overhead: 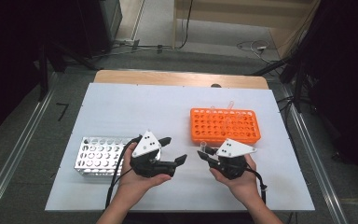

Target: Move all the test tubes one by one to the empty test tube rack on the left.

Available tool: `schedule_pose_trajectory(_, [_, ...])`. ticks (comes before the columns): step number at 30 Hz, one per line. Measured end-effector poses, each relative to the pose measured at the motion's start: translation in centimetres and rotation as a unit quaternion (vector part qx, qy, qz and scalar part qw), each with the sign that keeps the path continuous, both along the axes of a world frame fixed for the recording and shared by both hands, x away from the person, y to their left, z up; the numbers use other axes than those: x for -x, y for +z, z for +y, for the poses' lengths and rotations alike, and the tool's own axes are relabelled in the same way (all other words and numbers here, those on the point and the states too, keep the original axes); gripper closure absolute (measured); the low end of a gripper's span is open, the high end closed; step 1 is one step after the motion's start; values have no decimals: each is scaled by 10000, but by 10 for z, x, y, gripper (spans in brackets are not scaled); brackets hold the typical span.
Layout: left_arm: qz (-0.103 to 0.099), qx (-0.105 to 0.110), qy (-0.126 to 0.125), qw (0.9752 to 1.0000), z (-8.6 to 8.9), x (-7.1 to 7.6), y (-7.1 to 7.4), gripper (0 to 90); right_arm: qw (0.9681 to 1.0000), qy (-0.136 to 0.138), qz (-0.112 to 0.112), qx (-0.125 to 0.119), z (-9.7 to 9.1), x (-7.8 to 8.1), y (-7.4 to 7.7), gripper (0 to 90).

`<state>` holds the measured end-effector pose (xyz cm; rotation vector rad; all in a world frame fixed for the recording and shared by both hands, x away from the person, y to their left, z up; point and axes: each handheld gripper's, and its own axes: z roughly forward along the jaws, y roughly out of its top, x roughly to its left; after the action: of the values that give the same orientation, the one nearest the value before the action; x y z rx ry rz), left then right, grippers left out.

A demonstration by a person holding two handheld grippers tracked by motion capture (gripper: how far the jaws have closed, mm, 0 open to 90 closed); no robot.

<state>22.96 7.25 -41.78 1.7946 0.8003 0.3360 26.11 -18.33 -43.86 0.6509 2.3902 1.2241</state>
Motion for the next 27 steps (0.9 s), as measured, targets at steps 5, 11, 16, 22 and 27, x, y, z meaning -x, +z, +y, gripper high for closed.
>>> schedule_pose_trajectory(5, [49,-59,-181,9998,-6,2,-2,420,9991,123,-221,345,13,8,-5,743])
schedule_pose_trajectory(11, [82,-137,-268,9995,-14,2,-4,523,9982,272,-285,449,22,13,-6,743])
schedule_pose_trajectory(16, [109,-198,-279,9994,-18,2,-6,576,9976,386,-321,485,27,17,-7,743])
schedule_pose_trajectory(22, [114,-386,-239,9989,-24,3,-9,647,9965,525,-384,520,32,22,-6,743])
schedule_pose_trajectory(27, [77,-432,-264,9987,-27,4,-10,716,9960,589,-381,544,34,24,-6,743])
